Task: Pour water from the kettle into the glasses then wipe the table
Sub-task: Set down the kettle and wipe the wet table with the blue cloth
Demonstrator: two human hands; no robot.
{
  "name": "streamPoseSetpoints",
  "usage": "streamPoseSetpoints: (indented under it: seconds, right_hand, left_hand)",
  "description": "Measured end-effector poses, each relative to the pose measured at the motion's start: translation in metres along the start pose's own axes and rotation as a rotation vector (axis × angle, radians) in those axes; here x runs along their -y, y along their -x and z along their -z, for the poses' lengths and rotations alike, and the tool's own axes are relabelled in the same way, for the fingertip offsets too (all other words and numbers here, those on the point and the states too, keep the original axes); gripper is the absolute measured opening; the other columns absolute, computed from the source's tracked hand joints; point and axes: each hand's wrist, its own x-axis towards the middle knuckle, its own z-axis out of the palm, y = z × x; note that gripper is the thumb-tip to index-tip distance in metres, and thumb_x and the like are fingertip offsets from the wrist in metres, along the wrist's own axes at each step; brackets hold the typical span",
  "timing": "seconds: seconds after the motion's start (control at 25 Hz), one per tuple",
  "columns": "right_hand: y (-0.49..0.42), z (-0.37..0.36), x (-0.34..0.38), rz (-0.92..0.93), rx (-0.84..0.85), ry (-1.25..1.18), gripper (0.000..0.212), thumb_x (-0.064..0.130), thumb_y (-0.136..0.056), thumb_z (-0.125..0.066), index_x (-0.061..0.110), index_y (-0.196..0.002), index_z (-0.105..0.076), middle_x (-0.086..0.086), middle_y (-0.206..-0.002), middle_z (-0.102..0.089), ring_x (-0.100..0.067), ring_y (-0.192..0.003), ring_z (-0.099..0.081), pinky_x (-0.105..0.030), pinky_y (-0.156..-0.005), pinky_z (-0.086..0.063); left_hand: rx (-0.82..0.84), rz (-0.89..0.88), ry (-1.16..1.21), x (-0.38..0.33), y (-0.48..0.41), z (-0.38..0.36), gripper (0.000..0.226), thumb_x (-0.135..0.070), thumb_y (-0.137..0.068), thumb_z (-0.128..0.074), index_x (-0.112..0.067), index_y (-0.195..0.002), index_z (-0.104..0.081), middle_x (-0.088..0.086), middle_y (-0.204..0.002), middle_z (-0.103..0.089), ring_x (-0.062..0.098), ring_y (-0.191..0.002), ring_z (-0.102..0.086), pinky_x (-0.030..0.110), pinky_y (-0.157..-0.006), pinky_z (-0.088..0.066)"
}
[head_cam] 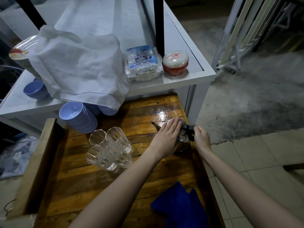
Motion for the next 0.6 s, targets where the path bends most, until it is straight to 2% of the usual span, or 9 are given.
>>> streamPoseSetpoints:
  seconds: [0.08,0.16,0.28,0.36,0.44,0.52,0.6]
  right_hand:
    - [0.003,0.005,-0.003,-0.112,-0.074,-0.138,0.019,0.025,-0.092,-0.058,0.009,-0.102,-0.057,-0.015,-0.104,-0.062,-0.024,-0.090,-0.058,-0.032,-0.068,-0.045]
    - [0.020,0.015,-0.014,-0.179,-0.157,-0.179,0.023,0.026,-0.090,-0.062,0.012,-0.107,-0.053,-0.012,-0.110,-0.060,-0.025,-0.096,-0.058,-0.030,-0.064,-0.044]
    - [0.072,0.018,-0.051,0.008,-0.162,0.086,0.009,0.018,-0.093,-0.058,0.015,-0.102,-0.055,-0.010,-0.107,-0.059,-0.027,-0.097,-0.059,-0.037,-0.072,-0.051]
    - [0.115,0.009,-0.075,0.188,-0.005,0.231,0.005,0.013,-0.092,-0.059,0.017,-0.095,-0.058,-0.004,-0.099,-0.057,-0.018,-0.093,-0.055,-0.041,-0.081,-0.053]
    - [0.151,0.000,-0.097,0.394,0.239,0.446,0.009,0.015,-0.091,-0.062,0.021,-0.098,-0.059,0.006,-0.101,-0.055,-0.008,-0.096,-0.052,-0.035,-0.088,-0.051]
    - [0.176,-0.003,-0.115,0.583,0.450,0.677,0.020,0.026,-0.092,-0.060,0.022,-0.112,-0.060,0.010,-0.119,-0.054,-0.006,-0.115,-0.048,-0.030,-0.103,-0.045]
    - [0.192,0.000,-0.131,0.648,0.562,0.828,0.035,0.033,-0.092,-0.056,0.021,-0.125,-0.057,0.004,-0.144,-0.045,-0.012,-0.139,-0.034,-0.036,-0.118,-0.030]
  left_hand:
    - [-0.019,-0.004,0.011,0.000,0.006,0.001,0.070,-0.034,-0.101,-0.035,-0.010,-0.152,0.007,0.010,-0.161,0.009,0.023,-0.148,0.012,0.039,-0.122,0.003]
    - [-0.095,-0.003,0.091,-0.004,0.023,-0.001,0.067,-0.031,-0.101,-0.037,-0.009,-0.153,-0.002,0.010,-0.161,0.001,0.022,-0.149,0.006,0.038,-0.122,0.002]
    - [-0.331,0.094,0.308,-0.025,0.075,-0.020,0.053,-0.020,-0.095,-0.048,-0.009,-0.146,-0.035,0.010,-0.154,-0.033,0.022,-0.145,-0.026,0.037,-0.121,-0.011]
    - [-0.383,0.153,0.423,-0.041,0.118,-0.045,0.045,-0.016,-0.092,-0.052,-0.011,-0.136,-0.048,0.006,-0.141,-0.051,0.017,-0.134,-0.043,0.035,-0.120,-0.019]
    - [-0.354,0.179,0.425,-0.049,0.159,-0.075,0.041,-0.015,-0.089,-0.055,-0.014,-0.130,-0.054,0.002,-0.132,-0.057,0.012,-0.127,-0.049,0.034,-0.118,-0.025]
    - [-0.304,0.244,0.413,-0.049,0.197,-0.102,0.039,-0.014,-0.088,-0.059,-0.015,-0.127,-0.057,0.000,-0.130,-0.059,0.011,-0.125,-0.051,0.034,-0.116,-0.030]
    - [-0.265,0.351,0.420,-0.043,0.233,-0.121,0.038,-0.015,-0.090,-0.059,-0.015,-0.128,-0.057,0.000,-0.134,-0.056,0.013,-0.129,-0.048,0.033,-0.117,-0.026]
